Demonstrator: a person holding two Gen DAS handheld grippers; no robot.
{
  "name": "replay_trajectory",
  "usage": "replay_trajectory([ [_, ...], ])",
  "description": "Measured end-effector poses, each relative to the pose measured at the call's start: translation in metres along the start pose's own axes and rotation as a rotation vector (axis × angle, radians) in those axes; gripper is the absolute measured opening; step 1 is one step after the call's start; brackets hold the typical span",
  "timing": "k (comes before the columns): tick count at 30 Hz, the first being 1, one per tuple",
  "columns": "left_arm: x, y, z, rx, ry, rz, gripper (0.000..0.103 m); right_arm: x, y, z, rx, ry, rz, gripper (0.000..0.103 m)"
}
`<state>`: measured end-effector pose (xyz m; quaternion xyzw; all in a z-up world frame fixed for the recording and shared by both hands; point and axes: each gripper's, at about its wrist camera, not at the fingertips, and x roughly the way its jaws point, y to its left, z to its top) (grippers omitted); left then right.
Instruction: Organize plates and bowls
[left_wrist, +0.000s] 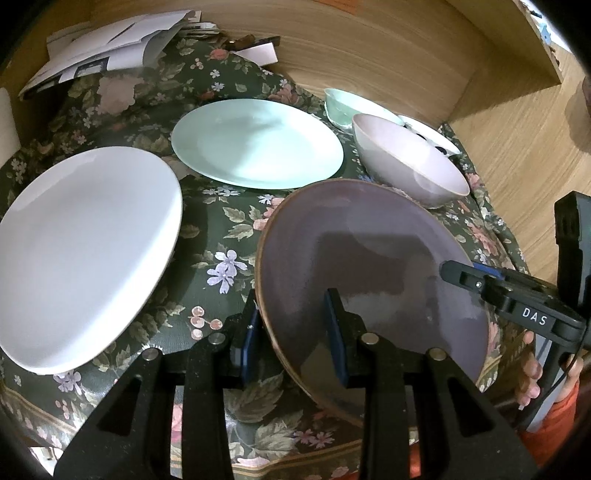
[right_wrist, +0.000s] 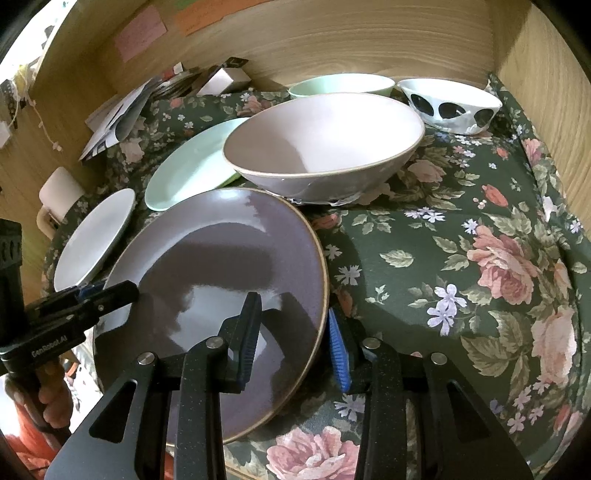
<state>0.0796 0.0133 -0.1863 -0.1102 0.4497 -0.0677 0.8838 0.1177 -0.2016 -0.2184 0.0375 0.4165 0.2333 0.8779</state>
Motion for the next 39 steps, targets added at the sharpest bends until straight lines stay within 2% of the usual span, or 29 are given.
replay_trajectory([
  [3,-0.002,0.002,0.000,-0.004,-0.004,-0.003,0.032,-0.004,0.000,0.002,-0.001,-0.005,-0.016,0.036],
  [7,-0.010,0.007,0.001,-0.015,-0.029,0.009,0.044,-0.016,0.005,0.006,-0.017,-0.035,-0.042,0.041],
  [9,-0.016,0.010,0.003,-0.018,-0.046,0.019,0.047,-0.022,0.008,0.009,-0.028,-0.056,-0.048,0.047],
  [17,-0.044,0.029,0.008,-0.027,-0.116,0.071,0.054,-0.033,0.038,0.024,-0.105,-0.110,-0.030,0.061],
  [20,-0.055,0.039,0.008,-0.035,-0.147,0.092,0.064,-0.027,0.055,0.032,-0.141,-0.109,-0.013,0.062],
  [31,-0.080,0.096,0.006,-0.105,-0.201,0.236,0.070,0.006,0.111,0.046,-0.251,-0.062,0.064,0.062],
  [39,-0.081,0.131,0.003,-0.148,-0.190,0.289,0.071,0.038,0.148,0.054,-0.308,0.012,0.099,0.062],
])
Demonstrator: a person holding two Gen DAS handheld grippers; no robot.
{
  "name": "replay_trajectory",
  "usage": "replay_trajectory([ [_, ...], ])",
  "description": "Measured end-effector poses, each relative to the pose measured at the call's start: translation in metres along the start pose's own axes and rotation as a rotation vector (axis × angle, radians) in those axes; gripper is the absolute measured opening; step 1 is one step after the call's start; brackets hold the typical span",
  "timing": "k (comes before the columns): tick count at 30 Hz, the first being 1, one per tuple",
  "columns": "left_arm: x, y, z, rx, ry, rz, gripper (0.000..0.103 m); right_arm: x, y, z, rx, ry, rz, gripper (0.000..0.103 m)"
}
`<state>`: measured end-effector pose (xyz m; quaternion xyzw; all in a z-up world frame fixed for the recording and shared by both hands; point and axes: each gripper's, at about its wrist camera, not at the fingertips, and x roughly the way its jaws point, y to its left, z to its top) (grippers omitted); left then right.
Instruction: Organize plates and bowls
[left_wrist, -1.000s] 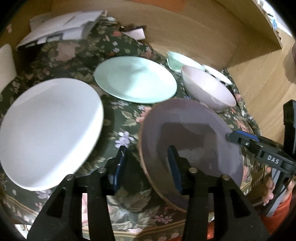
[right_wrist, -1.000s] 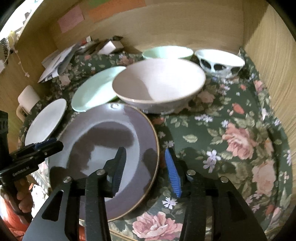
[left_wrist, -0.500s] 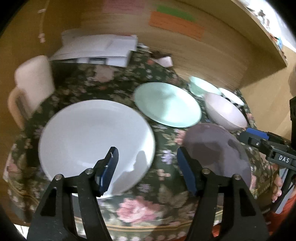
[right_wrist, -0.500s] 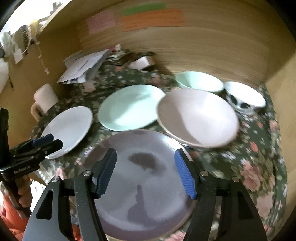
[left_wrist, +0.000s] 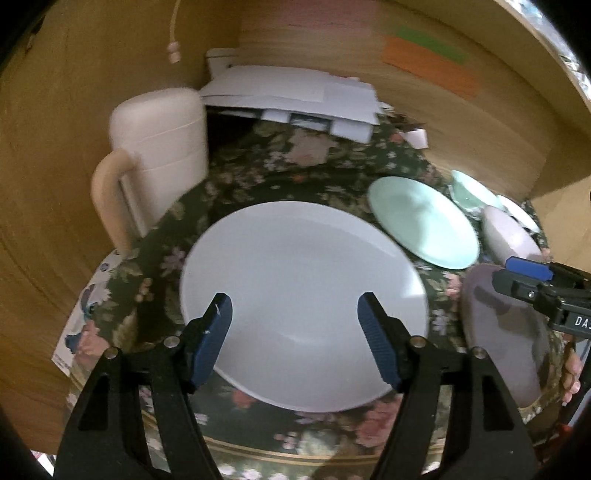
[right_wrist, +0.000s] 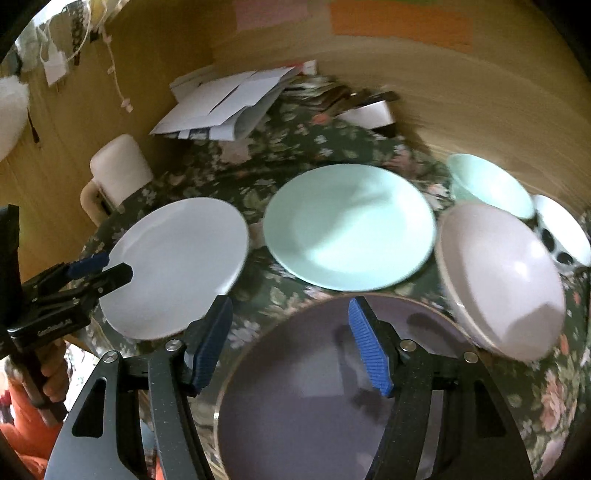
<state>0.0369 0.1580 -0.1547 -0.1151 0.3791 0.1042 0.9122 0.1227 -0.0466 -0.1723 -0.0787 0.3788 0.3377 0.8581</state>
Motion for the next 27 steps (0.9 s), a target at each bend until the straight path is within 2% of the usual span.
replay_trajectory([
  [6,0.008,0.029,-0.001,-0.039,0.020,0.029,0.072,0.027,0.019,0.012,-0.030,0.058,0.033,0.062],
  [13,0.018,0.050,-0.002,-0.073,0.052,0.029,0.072,0.056,0.032,0.021,-0.037,0.110,0.060,0.062],
  [17,0.023,0.055,-0.002,-0.082,0.061,0.013,0.072,0.073,0.035,0.024,-0.032,0.167,0.087,0.042],
  [18,0.024,0.056,-0.002,-0.088,0.064,0.005,0.070,0.077,0.036,0.024,-0.028,0.177,0.092,0.040],
  [20,0.027,0.058,-0.002,-0.094,0.073,0.001,0.061,0.084,0.035,0.025,-0.015,0.199,0.105,0.034],
  [23,0.030,0.059,-0.002,-0.101,0.083,-0.001,0.051,0.090,0.036,0.028,0.007,0.217,0.115,0.033],
  [27,0.033,0.059,-0.002,-0.101,0.093,-0.022,0.045,0.097,0.041,0.033,-0.003,0.223,0.120,0.033],
])
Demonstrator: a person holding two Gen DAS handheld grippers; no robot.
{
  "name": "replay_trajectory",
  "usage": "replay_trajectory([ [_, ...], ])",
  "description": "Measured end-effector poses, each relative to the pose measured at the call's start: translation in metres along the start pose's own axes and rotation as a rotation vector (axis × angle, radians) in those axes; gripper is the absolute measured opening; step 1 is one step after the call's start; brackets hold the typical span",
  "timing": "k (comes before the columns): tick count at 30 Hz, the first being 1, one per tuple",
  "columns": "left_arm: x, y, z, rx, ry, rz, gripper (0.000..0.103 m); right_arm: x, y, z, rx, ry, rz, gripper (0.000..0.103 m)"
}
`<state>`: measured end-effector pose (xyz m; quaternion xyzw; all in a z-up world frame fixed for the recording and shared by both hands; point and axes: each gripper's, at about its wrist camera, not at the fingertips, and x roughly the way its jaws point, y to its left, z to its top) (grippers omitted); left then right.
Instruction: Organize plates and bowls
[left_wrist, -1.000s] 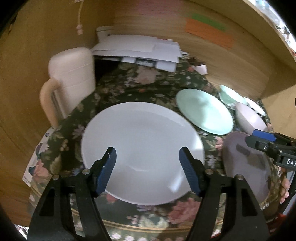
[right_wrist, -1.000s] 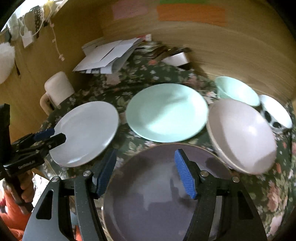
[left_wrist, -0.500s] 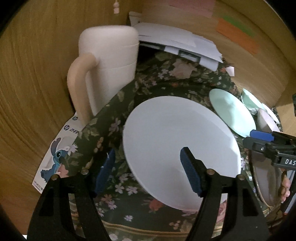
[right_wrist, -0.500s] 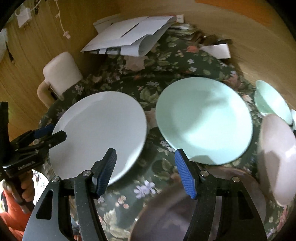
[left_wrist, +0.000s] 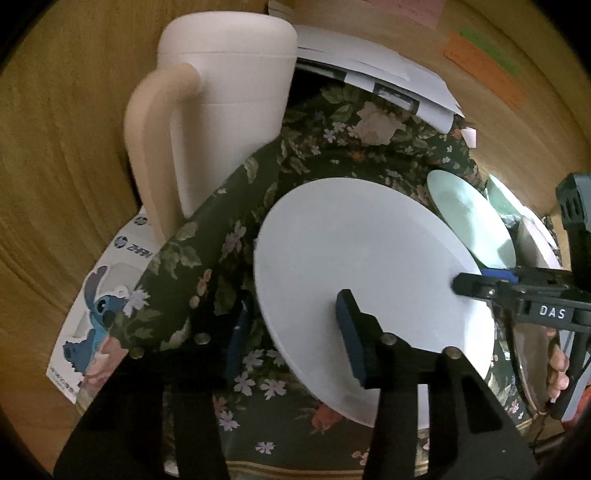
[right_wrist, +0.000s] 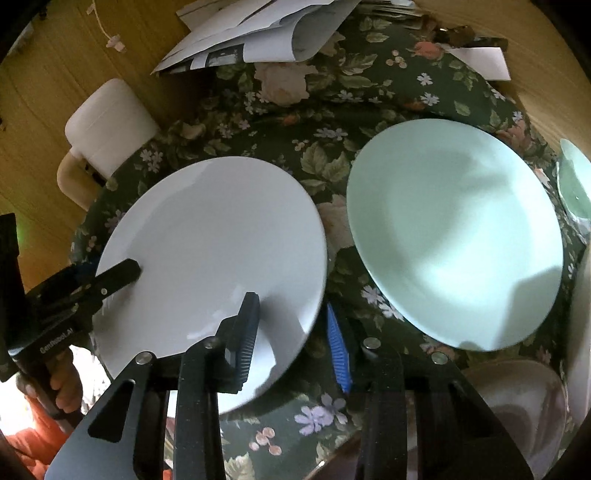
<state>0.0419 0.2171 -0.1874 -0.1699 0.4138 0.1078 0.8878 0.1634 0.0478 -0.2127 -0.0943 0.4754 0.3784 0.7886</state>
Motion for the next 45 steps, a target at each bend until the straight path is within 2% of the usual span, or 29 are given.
replay_trajectory([
  [2,0.001,0.000,0.001,-0.003,0.009,-0.031,0.042,0.003,0.003,0.002,-0.006,-0.006,-0.010,0.033],
  [6,0.004,0.000,0.001,-0.012,0.017,-0.050,0.041,0.004,0.005,0.000,-0.004,-0.028,-0.026,0.032],
  [16,-0.001,-0.008,0.002,0.014,0.014,-0.047,0.041,-0.007,0.002,-0.005,0.007,-0.041,-0.026,0.031],
  [28,-0.013,-0.025,0.001,0.047,-0.007,-0.073,0.042,-0.040,-0.006,-0.025,0.033,-0.106,-0.028,0.031],
  [45,-0.043,-0.074,-0.003,0.131,-0.073,-0.110,0.042,-0.093,-0.034,-0.061,0.051,-0.223,-0.053,0.031],
])
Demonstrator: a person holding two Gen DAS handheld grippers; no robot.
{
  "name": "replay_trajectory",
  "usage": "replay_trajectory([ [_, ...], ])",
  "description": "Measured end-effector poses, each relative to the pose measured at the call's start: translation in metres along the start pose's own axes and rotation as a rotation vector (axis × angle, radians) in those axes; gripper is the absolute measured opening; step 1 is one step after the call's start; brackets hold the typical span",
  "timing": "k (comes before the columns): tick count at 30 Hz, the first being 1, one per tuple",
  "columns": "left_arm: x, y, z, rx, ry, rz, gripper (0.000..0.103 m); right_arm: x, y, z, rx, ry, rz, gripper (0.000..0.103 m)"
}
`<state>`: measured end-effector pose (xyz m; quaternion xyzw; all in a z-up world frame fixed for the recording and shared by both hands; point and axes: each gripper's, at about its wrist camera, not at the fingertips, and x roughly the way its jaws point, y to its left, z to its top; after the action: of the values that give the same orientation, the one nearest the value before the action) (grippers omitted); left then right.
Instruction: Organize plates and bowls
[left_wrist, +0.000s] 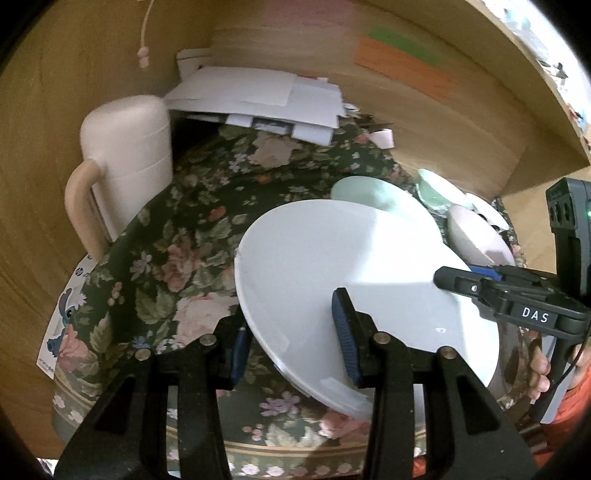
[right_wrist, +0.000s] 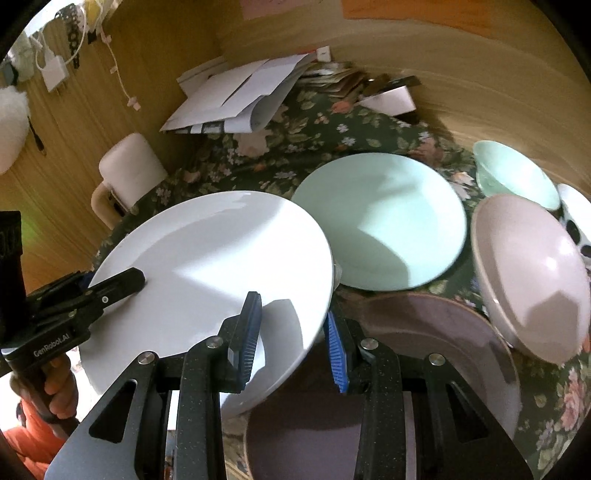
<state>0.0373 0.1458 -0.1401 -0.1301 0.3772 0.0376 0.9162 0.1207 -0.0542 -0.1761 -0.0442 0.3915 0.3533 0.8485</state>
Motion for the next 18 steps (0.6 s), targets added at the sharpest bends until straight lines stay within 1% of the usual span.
replay_trajectory([
  [7,-0.004,-0.026,-0.002,0.037,-0.007,-0.022,0.042,-0.019,-0.017,-0.011,0.025,-0.020,-0.020,0.031],
  [18,-0.002,-0.069,-0.009,0.095,0.003,-0.053,0.042,-0.048,-0.046,-0.032,0.079,-0.042,-0.048,0.031],
])
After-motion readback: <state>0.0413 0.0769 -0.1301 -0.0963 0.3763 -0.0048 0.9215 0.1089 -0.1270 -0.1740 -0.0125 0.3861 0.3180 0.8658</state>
